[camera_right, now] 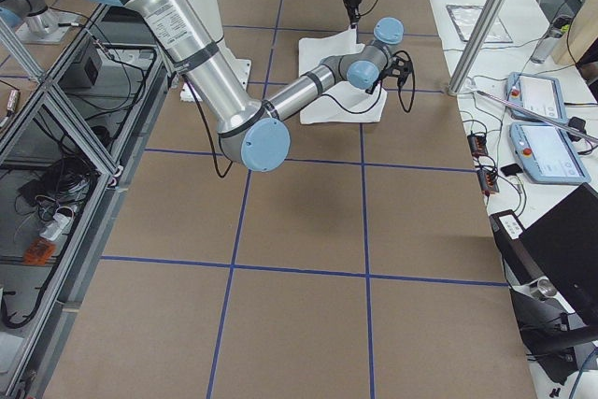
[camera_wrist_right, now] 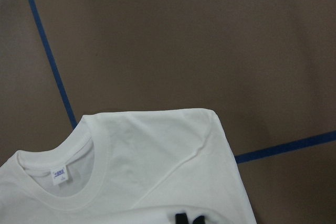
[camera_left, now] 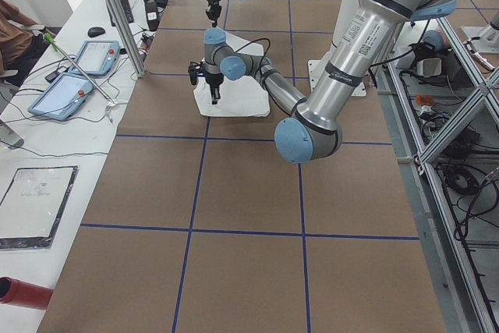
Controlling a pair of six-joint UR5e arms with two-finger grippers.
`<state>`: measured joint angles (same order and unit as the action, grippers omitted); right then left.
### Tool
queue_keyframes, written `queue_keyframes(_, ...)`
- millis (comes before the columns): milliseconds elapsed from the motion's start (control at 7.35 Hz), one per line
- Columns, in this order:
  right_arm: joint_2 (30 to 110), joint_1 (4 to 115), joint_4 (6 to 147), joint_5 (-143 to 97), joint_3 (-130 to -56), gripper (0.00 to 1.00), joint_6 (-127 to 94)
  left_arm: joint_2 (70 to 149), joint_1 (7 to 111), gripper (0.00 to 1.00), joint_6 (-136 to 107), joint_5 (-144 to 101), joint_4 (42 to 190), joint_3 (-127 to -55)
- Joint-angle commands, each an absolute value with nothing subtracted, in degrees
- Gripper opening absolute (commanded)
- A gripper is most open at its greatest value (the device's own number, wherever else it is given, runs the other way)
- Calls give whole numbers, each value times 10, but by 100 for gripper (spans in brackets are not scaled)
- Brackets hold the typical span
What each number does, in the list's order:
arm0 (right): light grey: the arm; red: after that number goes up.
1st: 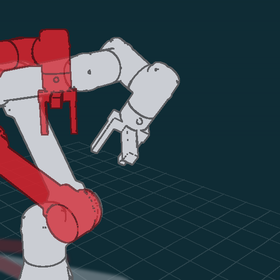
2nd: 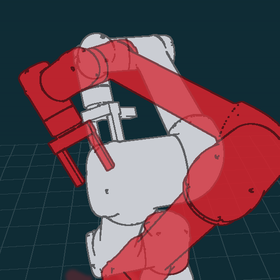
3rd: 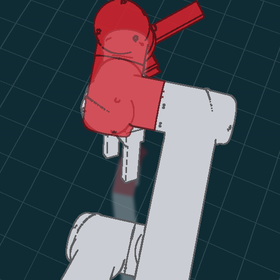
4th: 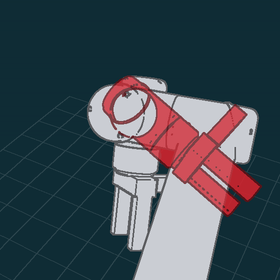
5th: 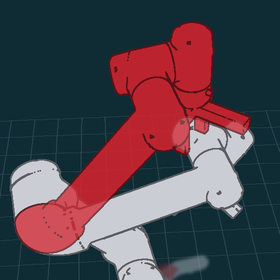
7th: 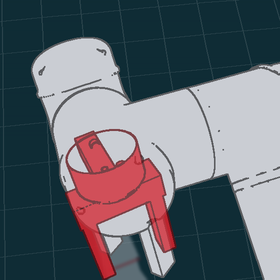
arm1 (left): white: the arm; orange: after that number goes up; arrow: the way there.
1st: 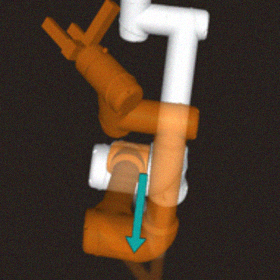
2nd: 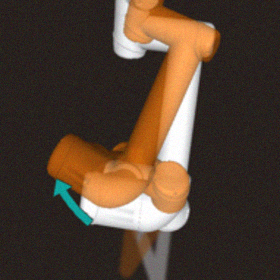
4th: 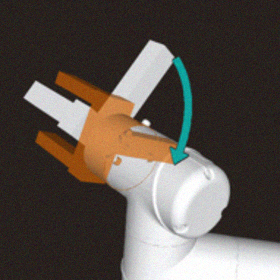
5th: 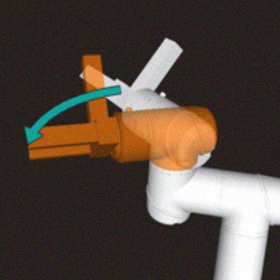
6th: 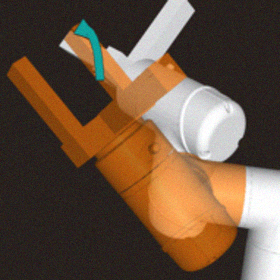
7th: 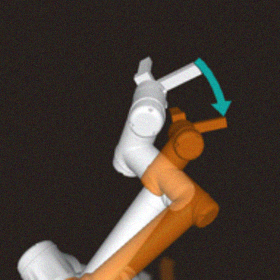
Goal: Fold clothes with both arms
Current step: 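Open both grippers and lift them off the folded shirt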
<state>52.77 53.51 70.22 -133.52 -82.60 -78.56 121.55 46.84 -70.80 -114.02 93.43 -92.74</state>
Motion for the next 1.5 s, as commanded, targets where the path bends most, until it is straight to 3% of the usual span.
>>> queue_keyframes(0,527,535,702,-1330,-820,0,-785,1216,474,0,-699,-1139,935,-918)
queue_keyframes(1360,493,526,677,-1310,-766,0,-785,1230,475,0,-708,-1141,940,-907)
